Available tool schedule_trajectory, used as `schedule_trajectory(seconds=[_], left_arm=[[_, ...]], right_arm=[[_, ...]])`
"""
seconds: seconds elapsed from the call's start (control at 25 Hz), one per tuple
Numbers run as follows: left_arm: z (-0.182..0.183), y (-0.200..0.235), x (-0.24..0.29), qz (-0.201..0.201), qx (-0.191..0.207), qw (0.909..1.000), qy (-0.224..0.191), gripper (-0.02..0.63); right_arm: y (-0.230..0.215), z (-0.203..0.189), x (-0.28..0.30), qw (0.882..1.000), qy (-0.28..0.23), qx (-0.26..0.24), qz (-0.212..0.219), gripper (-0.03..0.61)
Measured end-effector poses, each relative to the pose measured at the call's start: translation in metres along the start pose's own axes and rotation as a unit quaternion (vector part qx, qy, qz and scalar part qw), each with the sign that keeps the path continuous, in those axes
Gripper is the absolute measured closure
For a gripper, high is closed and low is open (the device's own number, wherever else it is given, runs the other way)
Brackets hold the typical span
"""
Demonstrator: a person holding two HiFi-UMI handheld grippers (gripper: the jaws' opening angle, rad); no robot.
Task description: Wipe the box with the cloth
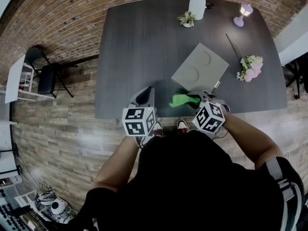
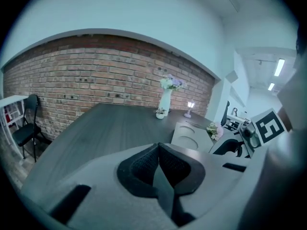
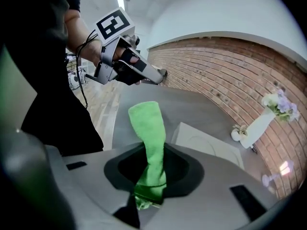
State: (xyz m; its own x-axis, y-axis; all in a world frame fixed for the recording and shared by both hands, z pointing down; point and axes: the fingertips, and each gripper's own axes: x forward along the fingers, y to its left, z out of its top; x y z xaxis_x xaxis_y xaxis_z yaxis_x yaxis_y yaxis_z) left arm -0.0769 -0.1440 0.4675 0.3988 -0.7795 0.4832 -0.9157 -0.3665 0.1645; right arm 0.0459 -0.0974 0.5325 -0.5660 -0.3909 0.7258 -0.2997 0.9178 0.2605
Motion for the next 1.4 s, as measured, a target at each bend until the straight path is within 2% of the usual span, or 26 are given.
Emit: schedule_trajectory(seconds=[0.16, 0.36, 0.64, 0.88, 1.08, 1.2, 1.4], left_arm=[[0.004, 0.005, 0.006, -0.018, 0.007, 0.9998, 0.001, 0.604], [0.007, 0.026, 0.004, -0.019, 0.007, 0.9998, 0.000, 0.604], [0.012, 0.070, -0.009, -0.003, -0.008, 0.9999, -0.013, 0.604], [0.016, 0.102, -0.021, -0.009, -0.017, 0.9994, -0.028, 0.604], [0.005, 0.128, -0.026, 0.002, -0.037, 0.9991, -0.019, 0.604], [0.013, 0.126, -0.017, 0.005, -0.033, 0.9991, -0.025, 0.604], [0.016, 0.092, -0.002, 0.007, -0.025, 0.9995, -0.018, 0.604]], right_arm=[[-0.006, -0.004, 0.006, 1.000, 0.021, -0.001, -0.008, 0.495], [-0.020, 0.005, 0.019, 0.999, 0.035, -0.010, -0.016, 0.495], [-0.044, 0.042, 0.054, 0.998, 0.046, -0.037, -0.025, 0.495], [-0.070, 0.075, 0.080, 0.997, 0.059, -0.035, -0.044, 0.495], [-0.077, 0.089, 0.095, 0.997, 0.064, -0.025, -0.044, 0.495], [-0.084, 0.095, 0.101, 0.997, 0.062, -0.036, -0.042, 0.495], [-0.094, 0.095, 0.100, 0.998, 0.036, -0.040, -0.031, 0.495]])
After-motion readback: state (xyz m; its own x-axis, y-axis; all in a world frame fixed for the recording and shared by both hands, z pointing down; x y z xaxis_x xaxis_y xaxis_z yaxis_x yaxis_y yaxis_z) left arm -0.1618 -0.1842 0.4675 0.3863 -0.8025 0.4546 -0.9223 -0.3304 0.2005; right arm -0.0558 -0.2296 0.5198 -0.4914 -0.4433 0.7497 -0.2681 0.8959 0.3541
